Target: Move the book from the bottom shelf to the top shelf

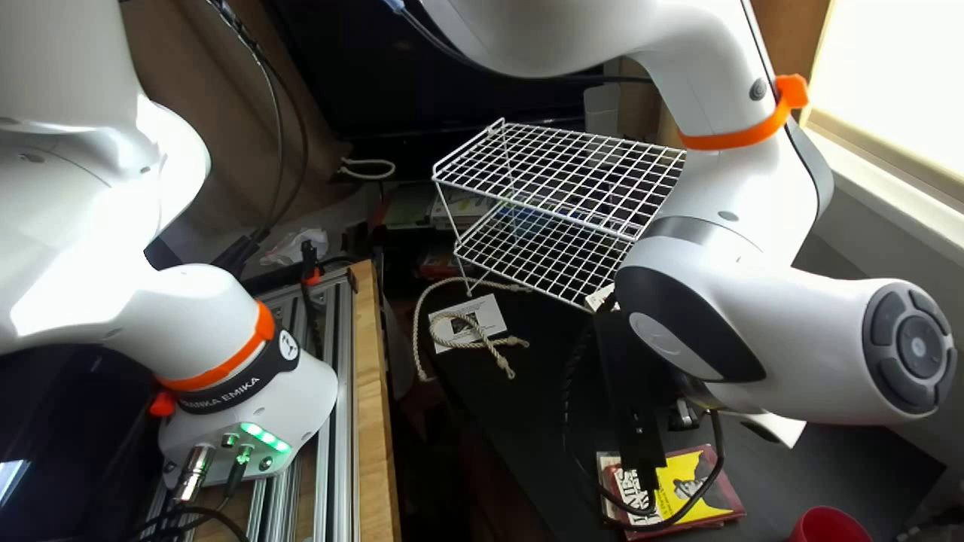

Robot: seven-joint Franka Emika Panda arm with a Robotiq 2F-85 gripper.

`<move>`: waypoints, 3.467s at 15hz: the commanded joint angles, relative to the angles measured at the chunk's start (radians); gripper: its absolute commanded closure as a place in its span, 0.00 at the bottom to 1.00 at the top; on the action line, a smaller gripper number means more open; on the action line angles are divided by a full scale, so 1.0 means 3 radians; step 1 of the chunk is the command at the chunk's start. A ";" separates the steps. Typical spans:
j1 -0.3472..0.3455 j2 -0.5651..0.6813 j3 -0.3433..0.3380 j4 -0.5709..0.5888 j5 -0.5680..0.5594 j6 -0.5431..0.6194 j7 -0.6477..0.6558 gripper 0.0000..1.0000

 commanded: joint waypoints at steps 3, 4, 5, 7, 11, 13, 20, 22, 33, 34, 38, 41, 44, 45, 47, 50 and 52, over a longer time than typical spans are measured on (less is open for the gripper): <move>-0.0239 0.0611 0.0340 0.0456 0.0329 0.0078 -0.0801 0.00; -0.0236 0.0693 0.0364 0.0531 0.0359 0.0059 -0.0890 0.00; -0.0221 0.0742 0.0380 0.0573 0.0381 0.0049 -0.0945 0.00; -0.0131 0.0657 0.0301 0.0506 0.0322 0.0032 -0.0829 0.00; -0.0133 0.0779 0.0336 0.0623 0.0342 0.0030 -0.0877 0.00; -0.0160 0.0871 0.0386 0.0702 0.0367 0.0036 -0.1001 0.00; -0.0201 0.1084 0.0507 0.0859 0.0407 -0.0052 -0.1306 0.27; -0.0204 0.1140 0.0521 0.0898 0.0408 -0.0063 -0.1355 0.41; -0.0282 0.1101 0.0465 0.0951 0.0460 -0.0414 -0.1511 0.96; -0.0297 0.1093 0.0460 0.0953 0.0462 -0.0479 -0.1541 0.96; -0.0371 0.0899 0.0417 0.0798 0.0486 -0.0760 -0.1770 0.96; -0.0353 0.0659 0.0300 0.0576 0.0457 -0.0898 -0.1881 0.96; -0.0347 0.0425 0.0171 0.0352 0.0426 -0.1108 -0.2005 0.96; -0.0351 0.0376 0.0123 0.0314 0.0400 -0.1233 -0.2045 0.96; -0.0352 0.0266 0.0028 0.0223 0.0364 -0.1444 -0.2150 0.96; -0.0339 0.0149 -0.0119 0.0129 0.0330 -0.1711 -0.2323 0.96; -0.0321 0.0115 -0.0196 0.0108 0.0379 -0.1742 -0.2346 0.96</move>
